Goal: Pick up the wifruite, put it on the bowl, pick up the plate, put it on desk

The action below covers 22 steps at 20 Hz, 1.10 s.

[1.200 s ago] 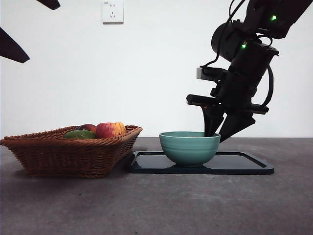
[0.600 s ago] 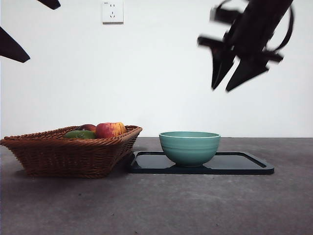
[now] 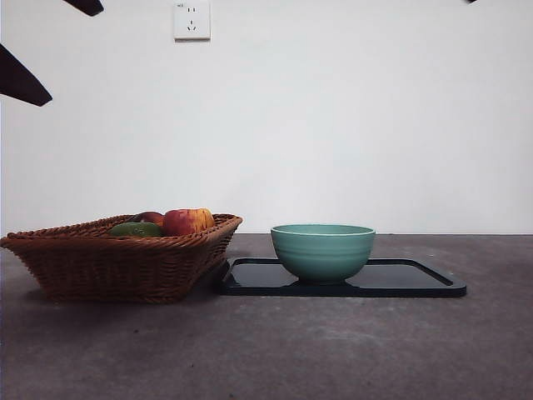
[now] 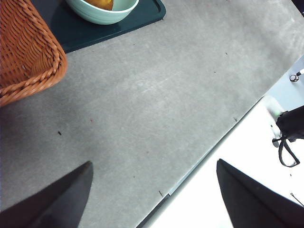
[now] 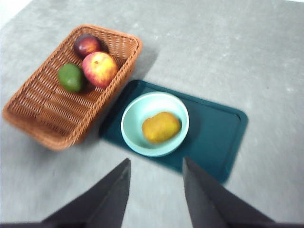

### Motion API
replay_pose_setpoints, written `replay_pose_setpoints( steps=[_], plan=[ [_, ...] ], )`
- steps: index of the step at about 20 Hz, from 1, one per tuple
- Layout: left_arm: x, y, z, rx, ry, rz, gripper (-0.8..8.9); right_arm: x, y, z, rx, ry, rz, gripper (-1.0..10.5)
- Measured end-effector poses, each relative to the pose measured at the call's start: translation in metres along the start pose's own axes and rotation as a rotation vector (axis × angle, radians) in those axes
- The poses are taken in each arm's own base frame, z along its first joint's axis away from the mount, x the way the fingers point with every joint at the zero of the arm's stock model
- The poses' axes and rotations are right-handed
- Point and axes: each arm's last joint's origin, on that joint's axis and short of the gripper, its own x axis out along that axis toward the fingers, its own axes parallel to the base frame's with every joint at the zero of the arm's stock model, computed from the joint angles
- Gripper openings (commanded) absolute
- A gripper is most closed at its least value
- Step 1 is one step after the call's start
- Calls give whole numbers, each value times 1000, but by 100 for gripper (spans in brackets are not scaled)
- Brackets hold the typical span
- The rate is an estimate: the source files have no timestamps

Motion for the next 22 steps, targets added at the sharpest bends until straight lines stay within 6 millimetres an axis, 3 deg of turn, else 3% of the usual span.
replay_pose_setpoints(
  steps=[6, 11, 22],
  plan=[
    [0, 0, 1, 3, -6, -1, 407, -18, 3, -51, -16, 56, 232, 176],
    [0, 0, 1, 3, -6, -1, 406, -9, -2, -89, 12, 163, 238, 176],
    [0, 0, 1, 3, -6, -1, 407, -10, -3, -91, 8, 158, 240, 176]
  ],
)
